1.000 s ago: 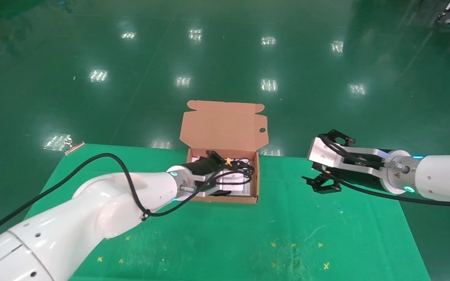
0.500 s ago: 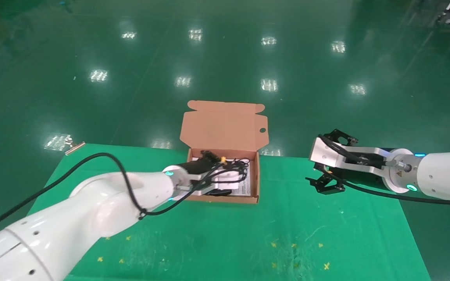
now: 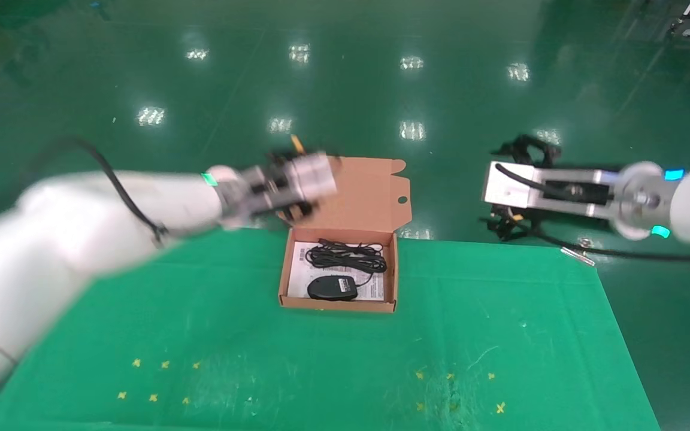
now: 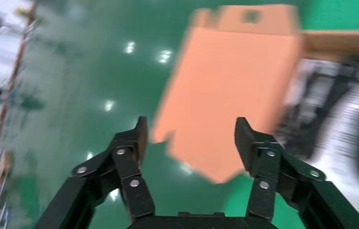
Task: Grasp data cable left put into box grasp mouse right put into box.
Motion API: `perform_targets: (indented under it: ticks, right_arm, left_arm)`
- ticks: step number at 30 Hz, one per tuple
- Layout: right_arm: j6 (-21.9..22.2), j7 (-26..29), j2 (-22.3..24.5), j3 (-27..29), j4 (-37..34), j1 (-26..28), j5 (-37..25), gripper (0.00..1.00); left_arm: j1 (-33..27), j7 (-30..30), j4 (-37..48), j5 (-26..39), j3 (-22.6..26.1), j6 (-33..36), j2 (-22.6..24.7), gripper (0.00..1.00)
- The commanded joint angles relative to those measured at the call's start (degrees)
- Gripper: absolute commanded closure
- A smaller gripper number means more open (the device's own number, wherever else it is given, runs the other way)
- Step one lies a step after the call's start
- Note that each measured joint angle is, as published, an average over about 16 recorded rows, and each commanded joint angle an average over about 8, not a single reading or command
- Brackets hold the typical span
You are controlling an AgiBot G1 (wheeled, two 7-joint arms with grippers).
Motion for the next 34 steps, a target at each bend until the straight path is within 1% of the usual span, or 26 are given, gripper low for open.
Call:
perform_targets:
  ticks: [1,5,8,10,27,31,34]
  right_arm:
    - [-1.5,-1.33,0.08,0.29,1.0,2.54,-1.34,0.0]
    - [-6.59,-2.9,-0.82,-0.26,1.83,6.04,-2.65,0.0]
    - [-8.81,-3.43,-1.05,0.36,2.03,6.53,-2.35,0.0]
    - [-10.32,-3.81,-1.0,1.69,2.03,5.83,-1.25,0.0]
    - [-23.37,-8.74,1.17,23.1,1.14,-10.43,17.99,0.0]
    - [-25.93,-9.71,1.58,27.31,0.96,-13.62,21.76,0.0]
    - [-26.83,-10.06,1.73,28.79,0.89,-14.74,23.09,0.0]
  left_arm:
    - [-2.6,-1.93,0.15,-0.8,-1.46,0.75,-0.88,0.0]
    - [-4.75,-3.75,1.23,-0.93,-2.55,1.83,-0.96,0.0]
    - [-4.77,-3.77,1.07,-2.1,-3.4,3.06,-1.43,0.0]
    - [-4.15,-3.35,0.52,-3.88,-4.46,4.45,-2.27,0.0]
    - [6.55,3.06,-8.3,-28.08,-17.88,20.98,-14.22,0.0]
    - [8.65,4.31,-10.02,-32.81,-20.51,24.21,-16.55,0.0]
    - [9.39,4.75,-10.63,-34.48,-21.43,25.35,-17.38,0.0]
